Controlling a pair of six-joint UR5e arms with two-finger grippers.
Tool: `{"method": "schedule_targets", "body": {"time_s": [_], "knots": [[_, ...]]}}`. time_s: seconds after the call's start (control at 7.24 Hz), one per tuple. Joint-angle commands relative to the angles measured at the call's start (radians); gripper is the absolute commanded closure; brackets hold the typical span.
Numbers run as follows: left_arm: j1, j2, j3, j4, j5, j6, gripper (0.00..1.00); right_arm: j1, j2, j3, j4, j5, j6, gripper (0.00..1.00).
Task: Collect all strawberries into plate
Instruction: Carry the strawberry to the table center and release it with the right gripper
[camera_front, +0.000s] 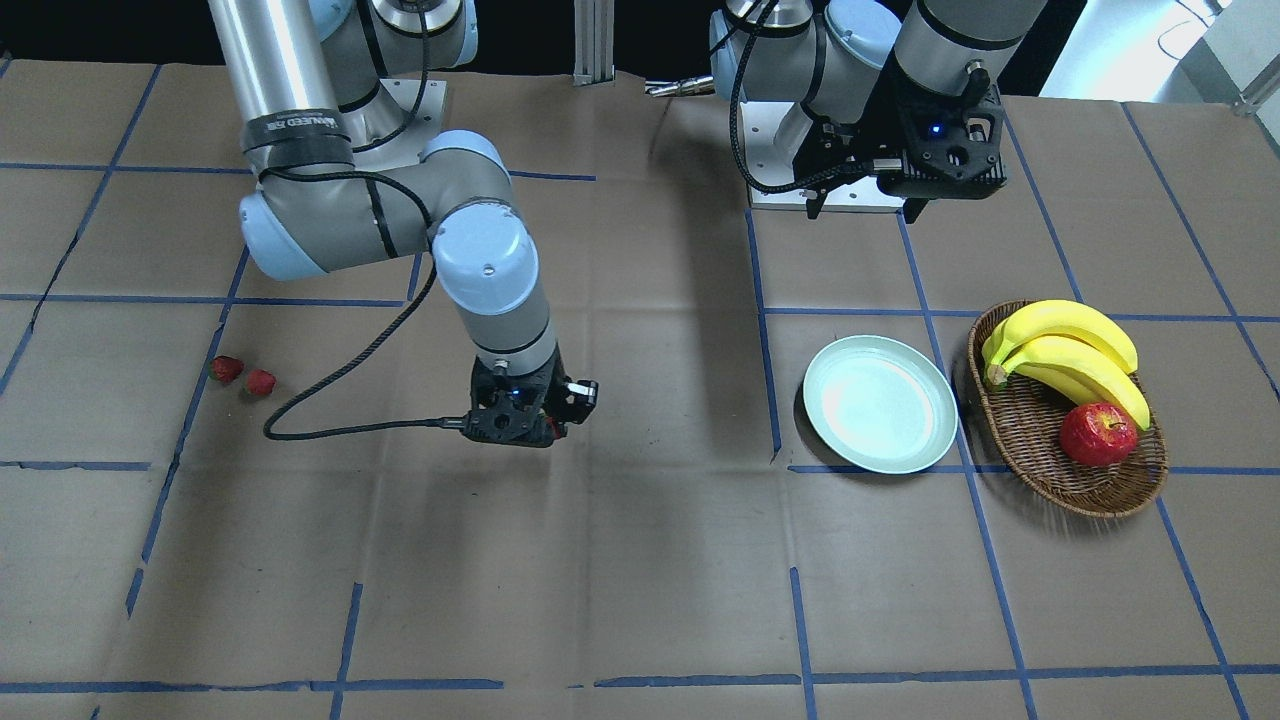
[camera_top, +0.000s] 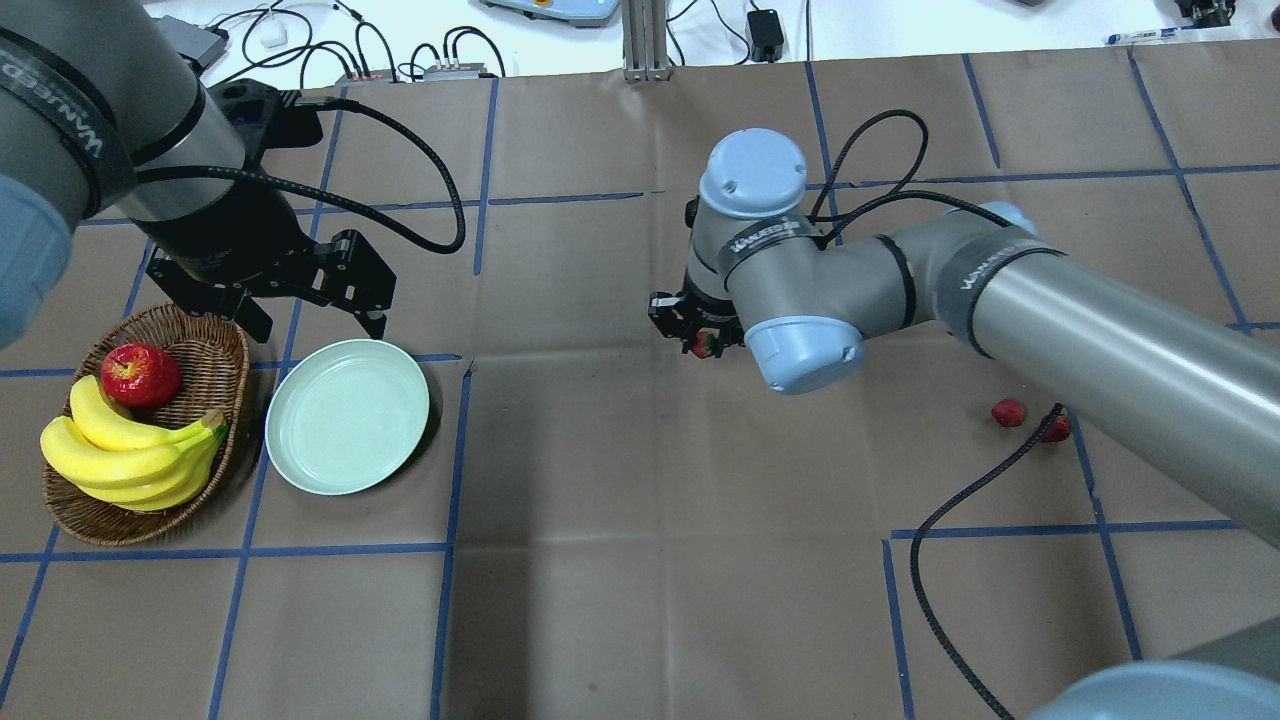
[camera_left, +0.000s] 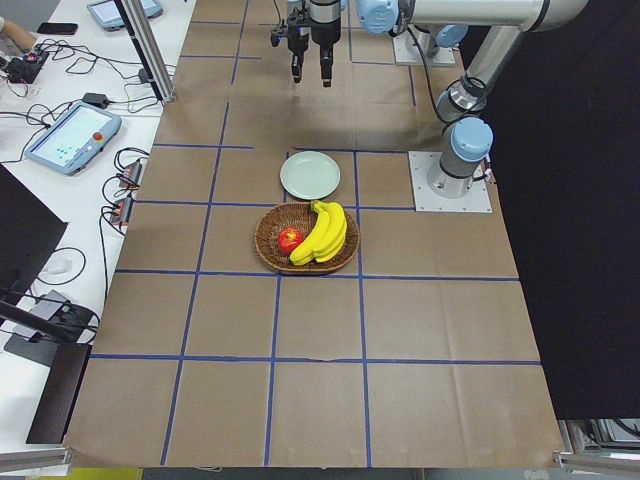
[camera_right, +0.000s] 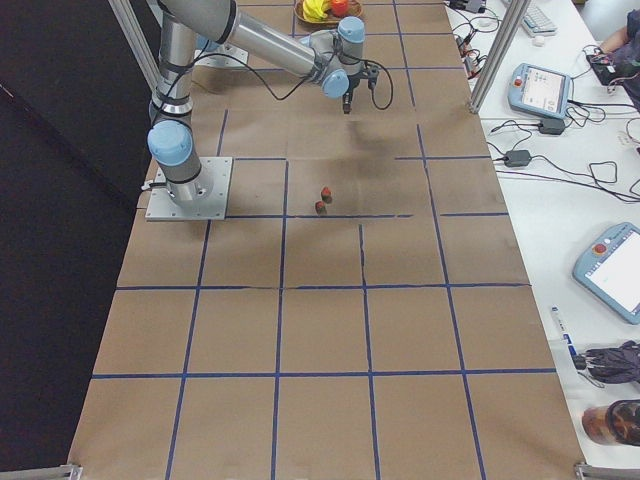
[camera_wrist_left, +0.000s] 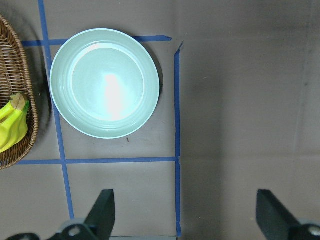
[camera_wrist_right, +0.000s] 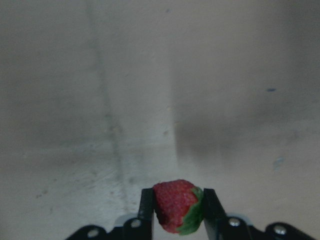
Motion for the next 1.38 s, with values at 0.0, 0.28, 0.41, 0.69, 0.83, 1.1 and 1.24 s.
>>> {"method": "schedule_targets", "body": {"time_s": [0.0,0.28,0.41,0.69,0.83,1.1,1.24], "knots": [[0.000,-0.001,0.000,0.000,-0.003,-0.001,0.00,0.056,0.043,-0.024,-0.008,0.018,0.061,0.95],[0.000,-0.003,0.000,0.000,-0.003,-0.003,0.00,0.056,0.122,-0.045,-0.146,0.018,0.067,0.94],[0.002,-0.003,0.000,0.000,-0.003,-0.003,0.00,0.053,0.135,-0.071,-0.137,0.007,0.070,0.43],[0.000,-0.003,-0.002,0.000,-0.006,-0.001,0.00,0.030,0.097,-0.087,-0.038,0.024,0.068,0.00],[0.002,-0.003,-0.002,0.000,-0.005,0.000,0.00,0.023,0.033,-0.085,0.037,0.021,0.062,0.00],[0.002,-0.006,-0.035,0.003,-0.009,0.000,0.00,-0.097,-0.133,-0.052,0.238,-0.014,-0.108,0.00],[-0.001,-0.002,-0.069,0.022,-0.008,-0.007,0.00,-0.175,-0.196,0.003,0.262,-0.058,-0.234,0.00]]}}
